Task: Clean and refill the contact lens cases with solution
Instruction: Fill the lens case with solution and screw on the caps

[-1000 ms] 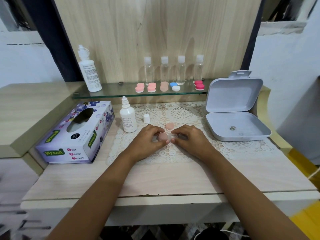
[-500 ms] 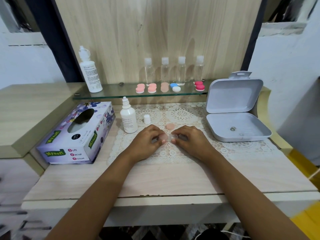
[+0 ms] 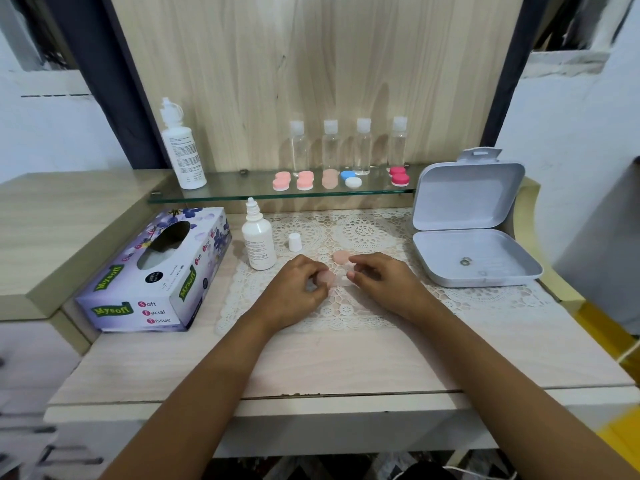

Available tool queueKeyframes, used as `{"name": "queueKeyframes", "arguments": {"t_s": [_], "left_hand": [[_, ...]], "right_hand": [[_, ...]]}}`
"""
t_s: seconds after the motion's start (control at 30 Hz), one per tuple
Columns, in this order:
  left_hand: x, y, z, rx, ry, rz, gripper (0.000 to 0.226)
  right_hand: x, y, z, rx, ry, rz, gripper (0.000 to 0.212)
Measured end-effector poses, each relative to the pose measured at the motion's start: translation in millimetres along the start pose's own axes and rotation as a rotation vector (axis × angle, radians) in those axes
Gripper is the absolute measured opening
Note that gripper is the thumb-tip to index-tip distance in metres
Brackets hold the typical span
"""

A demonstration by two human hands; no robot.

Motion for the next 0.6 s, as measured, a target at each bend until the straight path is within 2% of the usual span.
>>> {"name": "queueKeyframes", "arguments": {"t_s": [0.17,0.4,0.6], "left_hand": [[0,0,0,-0.015,-0.007,-0.004,0.026],[1,0,1,-0.023,-0.010,-0.009,0.025],[0,0,1,-0.026,-0.018,-0.011,0.027]], "right_hand": [[-3,-10,7,-0.083,0.043,-0.042,0.035],[-7,-14,33,-0.090,-0.012,-0.211,0.035],[-7,-9,54,-0.290,-0.123,-0.348,0.044]]}}
Point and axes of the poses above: each hand's wrist, its own z-axis towards the middle knuckle, its own y-axis out of the palm, x = y × z, the point moved 1 cm from there along z, towards the middle knuckle, and after that the axes turned 2 degrees about y, right-handed, at the moved point
